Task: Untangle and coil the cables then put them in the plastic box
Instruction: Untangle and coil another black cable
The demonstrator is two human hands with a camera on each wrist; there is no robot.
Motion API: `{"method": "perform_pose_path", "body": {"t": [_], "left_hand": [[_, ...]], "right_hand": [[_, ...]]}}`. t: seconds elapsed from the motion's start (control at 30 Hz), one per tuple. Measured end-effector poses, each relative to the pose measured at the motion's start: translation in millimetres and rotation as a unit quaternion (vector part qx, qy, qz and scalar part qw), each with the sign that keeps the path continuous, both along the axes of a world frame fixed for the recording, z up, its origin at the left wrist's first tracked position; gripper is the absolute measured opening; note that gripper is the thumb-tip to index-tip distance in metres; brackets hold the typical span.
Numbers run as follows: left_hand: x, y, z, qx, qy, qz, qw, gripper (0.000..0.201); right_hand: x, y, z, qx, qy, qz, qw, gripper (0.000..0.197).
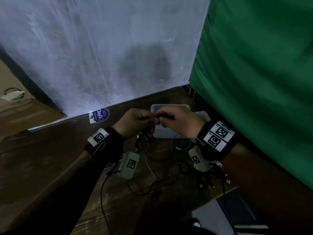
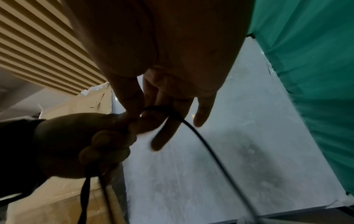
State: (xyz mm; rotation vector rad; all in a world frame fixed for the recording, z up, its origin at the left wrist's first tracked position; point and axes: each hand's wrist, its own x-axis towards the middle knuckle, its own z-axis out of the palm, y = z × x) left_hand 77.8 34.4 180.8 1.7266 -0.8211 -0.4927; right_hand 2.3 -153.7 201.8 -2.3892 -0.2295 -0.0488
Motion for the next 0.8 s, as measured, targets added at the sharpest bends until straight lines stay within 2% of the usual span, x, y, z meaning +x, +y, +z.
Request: {"method": "perform_pose_path", "body": {"t": [0.03, 0.17, 0.23, 0.33, 0.4, 0.47, 0.53, 0.63, 0.8], "left_hand": [[0.2, 2.9, -0.5, -0.002, -0.003, 0.006, 1.000, 0.009], [0.7, 14.5, -18.6, -0.006, 0.006, 0.016, 1.000, 0.030], [-1.1, 18.0, -29.9, -0.003, 0.040, 0.027, 0.999, 0.027], [-5.3, 18.4, -37.2, -0.007, 0.056, 0.017, 0.998, 0.016], [-7.1, 16.4, -36.3, -0.019, 0.065, 0.002, 0.998, 0.018], [-9.3, 13.0, -31.8, -0.054, 0.119, -0.015, 0.991, 0.022], [-11.3, 9.2, -27.3, -0.085, 0.200, -0.016, 0.976, 0.025], [-19.4, 3.4, -20.6, -0.080, 0.293, -0.041, 0.952, 0.028], [-35.1, -7.5, 5.0, -0.168, 0.354, -0.126, 0.911, 0.022]], "right_hand": [[0.7, -0.5, 5.4, -0.005, -0.004, -0.005, 1.000, 0.012], [1.9, -17.3, 23.1, 0.017, -0.085, -0.069, 0.994, 0.013], [1.5, -26.4, 30.9, 0.074, -0.122, -0.097, 0.985, 0.013], [-2.1, -33.7, 40.7, 0.085, -0.174, -0.124, 0.973, 0.014], [-4.0, -33.8, 41.9, 0.099, -0.166, -0.130, 0.972, 0.014], [-5.3, -33.1, 38.1, 0.117, -0.143, -0.131, 0.974, 0.014], [-6.0, -33.8, 31.9, 0.127, -0.138, -0.146, 0.972, 0.015], [-5.8, -39.9, 15.6, 0.116, -0.126, -0.201, 0.964, 0.016], [-8.8, -38.2, -27.4, 0.111, -0.027, -0.210, 0.971, 0.011]]}}
